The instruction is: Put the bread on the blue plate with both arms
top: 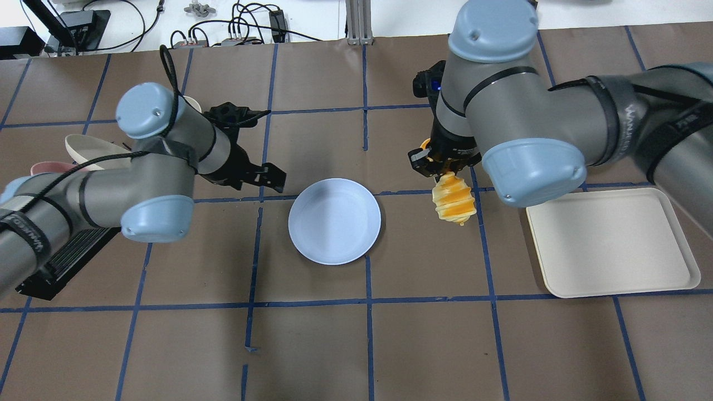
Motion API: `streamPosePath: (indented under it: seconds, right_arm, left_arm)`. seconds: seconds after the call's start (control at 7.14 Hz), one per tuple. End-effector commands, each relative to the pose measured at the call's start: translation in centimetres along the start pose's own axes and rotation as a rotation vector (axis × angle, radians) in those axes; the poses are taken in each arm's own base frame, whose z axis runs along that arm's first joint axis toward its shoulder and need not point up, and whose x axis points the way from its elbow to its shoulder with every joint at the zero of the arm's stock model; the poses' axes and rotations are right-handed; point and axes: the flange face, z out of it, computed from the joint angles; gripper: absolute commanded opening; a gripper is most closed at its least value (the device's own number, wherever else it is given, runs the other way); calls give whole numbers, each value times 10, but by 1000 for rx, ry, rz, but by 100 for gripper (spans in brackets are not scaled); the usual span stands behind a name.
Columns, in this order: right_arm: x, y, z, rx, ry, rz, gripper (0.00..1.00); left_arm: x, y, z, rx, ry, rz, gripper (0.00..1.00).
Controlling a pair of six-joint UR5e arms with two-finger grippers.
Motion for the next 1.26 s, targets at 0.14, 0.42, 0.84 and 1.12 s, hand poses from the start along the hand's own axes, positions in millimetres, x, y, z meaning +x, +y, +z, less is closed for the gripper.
streamPosePath:
  seconds: [0.14,0.42,0.84,1.12]
  right_arm:
    - [-84,-9,41,35,-2,-16,28]
    - [-123,-12,76,42,-10,-75,28]
    - [-173,-16,107,42,-13,-138,28]
    - [-187,-15,123,28,-10,-160,28]
  left_arm:
    - [-86,-3,-91,-272,-97,2,100]
    - [-71,-21,-176,-246,-106,-4,100]
    - [-28,-44,-245,-153,-149,-109,100]
    - [-26,-49,-233,-175,-143,-111,100]
